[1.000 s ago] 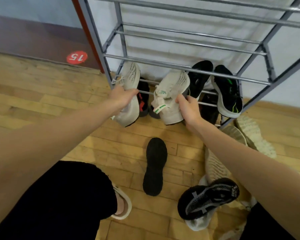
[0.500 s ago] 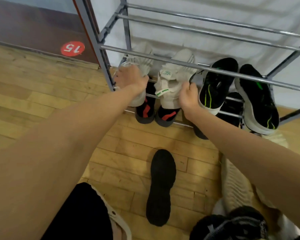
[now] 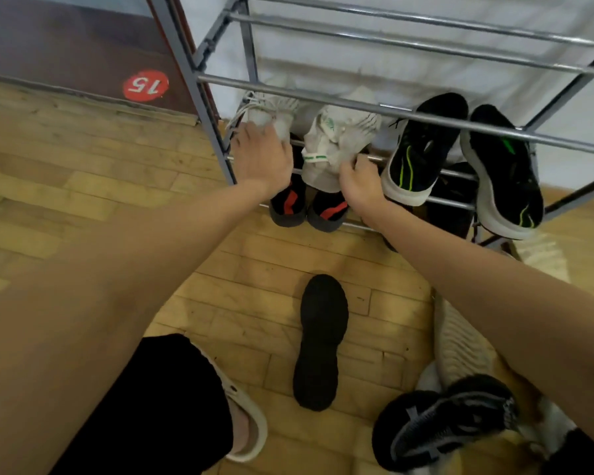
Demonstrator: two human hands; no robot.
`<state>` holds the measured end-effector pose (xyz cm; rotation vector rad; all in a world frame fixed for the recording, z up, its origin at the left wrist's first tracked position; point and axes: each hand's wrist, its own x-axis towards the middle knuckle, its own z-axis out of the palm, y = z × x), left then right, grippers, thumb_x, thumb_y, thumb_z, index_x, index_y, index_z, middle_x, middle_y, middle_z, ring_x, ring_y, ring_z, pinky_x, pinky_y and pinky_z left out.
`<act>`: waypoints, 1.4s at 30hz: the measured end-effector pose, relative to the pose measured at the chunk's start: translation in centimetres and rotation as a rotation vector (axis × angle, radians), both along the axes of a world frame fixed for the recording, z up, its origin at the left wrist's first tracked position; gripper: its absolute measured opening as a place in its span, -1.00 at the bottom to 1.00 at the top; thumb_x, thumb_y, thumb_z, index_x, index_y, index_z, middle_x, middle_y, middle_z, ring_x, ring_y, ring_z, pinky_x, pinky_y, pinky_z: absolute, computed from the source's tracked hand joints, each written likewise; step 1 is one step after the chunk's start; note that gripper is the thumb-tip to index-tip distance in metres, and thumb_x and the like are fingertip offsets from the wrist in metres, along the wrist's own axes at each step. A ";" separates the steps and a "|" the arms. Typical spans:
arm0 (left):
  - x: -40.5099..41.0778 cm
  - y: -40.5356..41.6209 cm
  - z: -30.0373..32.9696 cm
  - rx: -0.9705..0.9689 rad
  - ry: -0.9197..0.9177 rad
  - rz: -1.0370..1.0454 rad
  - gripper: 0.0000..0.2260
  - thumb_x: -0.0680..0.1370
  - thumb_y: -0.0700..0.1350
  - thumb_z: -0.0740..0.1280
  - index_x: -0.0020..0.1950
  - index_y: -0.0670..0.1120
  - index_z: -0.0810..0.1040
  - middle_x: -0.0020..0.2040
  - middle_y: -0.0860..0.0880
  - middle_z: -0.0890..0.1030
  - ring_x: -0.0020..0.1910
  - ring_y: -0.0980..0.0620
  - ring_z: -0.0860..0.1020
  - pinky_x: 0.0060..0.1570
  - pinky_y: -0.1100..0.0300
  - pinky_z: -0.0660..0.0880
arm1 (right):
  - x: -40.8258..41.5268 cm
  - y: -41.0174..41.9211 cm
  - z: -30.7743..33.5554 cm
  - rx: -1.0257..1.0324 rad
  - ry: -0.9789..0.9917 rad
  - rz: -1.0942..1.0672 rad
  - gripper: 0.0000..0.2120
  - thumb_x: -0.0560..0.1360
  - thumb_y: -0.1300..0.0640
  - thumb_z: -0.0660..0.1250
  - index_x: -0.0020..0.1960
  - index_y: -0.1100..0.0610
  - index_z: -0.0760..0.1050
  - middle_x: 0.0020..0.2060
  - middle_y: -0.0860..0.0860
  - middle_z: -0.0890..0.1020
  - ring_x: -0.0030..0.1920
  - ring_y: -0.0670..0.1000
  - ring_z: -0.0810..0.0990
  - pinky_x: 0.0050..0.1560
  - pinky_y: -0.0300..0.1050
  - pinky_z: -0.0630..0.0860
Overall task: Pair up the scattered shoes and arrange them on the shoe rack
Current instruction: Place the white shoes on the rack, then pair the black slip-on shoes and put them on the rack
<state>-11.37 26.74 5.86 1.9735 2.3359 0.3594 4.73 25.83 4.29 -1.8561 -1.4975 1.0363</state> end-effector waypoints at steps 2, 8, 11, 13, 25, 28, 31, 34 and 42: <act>0.3 -2.6 -0.2 0.048 0.002 0.004 -0.56 0.61 -0.02 0.10 0.42 -0.23 0.32 0.46 -0.33 0.27 0.45 -0.29 0.24 0.43 -0.12 0.19 | 0.8 -2.6 0.5 0.064 -0.109 0.141 -0.62 0.57 0.12 0.12 0.32 0.29 0.35 0.12 0.21 0.50 0.09 0.20 0.49 -0.02 -0.01 0.38; 3.2 -10.5 -0.8 0.095 -0.059 0.035 -0.60 0.52 -0.09 0.23 0.30 -0.24 0.36 0.33 -0.29 0.38 0.27 -0.27 0.41 0.23 -0.06 0.38 | 5.3 -11.5 0.8 0.058 -0.345 0.444 -0.51 0.52 0.18 0.24 0.42 0.24 0.28 0.29 0.19 0.42 0.34 0.19 0.37 0.35 0.02 0.35; 5.5 -13.8 -1.9 -0.043 -0.178 0.022 -0.67 0.54 -0.09 0.24 0.24 -0.23 0.35 0.25 -0.25 0.41 0.18 -0.24 0.44 0.15 -0.05 0.41 | 9.3 -15.2 0.6 -0.045 -0.418 0.466 -0.52 0.55 0.17 0.25 0.43 0.27 0.27 0.31 0.22 0.39 0.34 0.22 0.36 0.35 0.02 0.32; 7.4 -15.9 -2.9 -0.131 -0.292 0.005 -0.67 0.55 -0.13 0.27 0.27 -0.22 0.35 0.26 -0.25 0.41 0.20 -0.23 0.44 0.17 -0.05 0.41 | 12.1 -17.4 0.1 -0.114 -0.471 0.457 -0.54 0.56 0.14 0.24 0.41 0.27 0.29 0.30 0.22 0.40 0.35 0.22 0.36 0.32 -0.01 0.32; 18.8 -27.0 -8.3 -0.675 -0.385 -0.401 -0.68 0.57 -0.17 0.26 0.32 -0.19 0.39 0.28 -0.17 0.43 0.23 -0.13 0.44 0.19 0.04 0.46 | 23.5 -26.1 -3.4 -0.422 -0.548 0.538 -0.40 0.49 0.11 0.31 0.47 0.15 0.20 0.35 0.17 0.34 0.35 0.23 0.34 0.27 0.06 0.37; 19.1 -28.4 -9.7 -0.699 -0.268 -0.449 -0.69 0.55 -0.17 0.28 0.29 -0.17 0.43 0.26 -0.16 0.45 0.22 -0.15 0.46 0.20 -0.05 0.47 | 24.1 -27.8 -5.0 -0.397 -0.629 0.710 -0.22 0.40 0.05 0.41 0.51 0.10 0.11 0.40 0.12 0.31 0.41 0.20 0.27 0.39 0.10 0.27; 17.8 -27.9 -10.7 -0.687 -0.141 -0.456 -0.69 0.55 -0.13 0.29 0.27 -0.17 0.44 0.23 -0.17 0.46 0.23 -0.17 0.45 0.22 -0.09 0.45 | 23.9 -29.4 -6.8 -0.228 -0.824 0.901 -0.12 0.37 -0.09 0.46 0.52 0.09 0.09 0.45 0.10 0.27 0.48 0.17 0.19 0.48 0.12 0.07; 16.0 -26.6 -11.4 -0.649 0.004 -0.379 -0.64 0.54 -0.07 0.32 0.26 -0.21 0.40 0.24 -0.23 0.43 0.22 -0.20 0.42 0.20 -0.09 0.46 | 23.5 -30.5 -9.0 -0.158 -0.952 1.001 -0.15 0.39 -0.03 0.45 0.53 0.09 0.09 0.47 0.13 0.25 0.50 0.19 0.13 0.50 0.21 -0.09; 12.1 -24.3 -13.1 -0.764 -0.208 0.013 -0.32 0.50 -0.01 0.41 0.45 -0.26 0.16 0.37 -0.29 0.33 0.36 -0.27 0.33 0.30 -0.07 0.41 | 22.1 -29.3 -10.8 -0.054 -1.073 1.058 -0.26 0.35 -0.09 0.46 0.40 0.13 0.24 0.25 0.15 0.47 0.25 0.20 0.40 0.31 0.07 0.31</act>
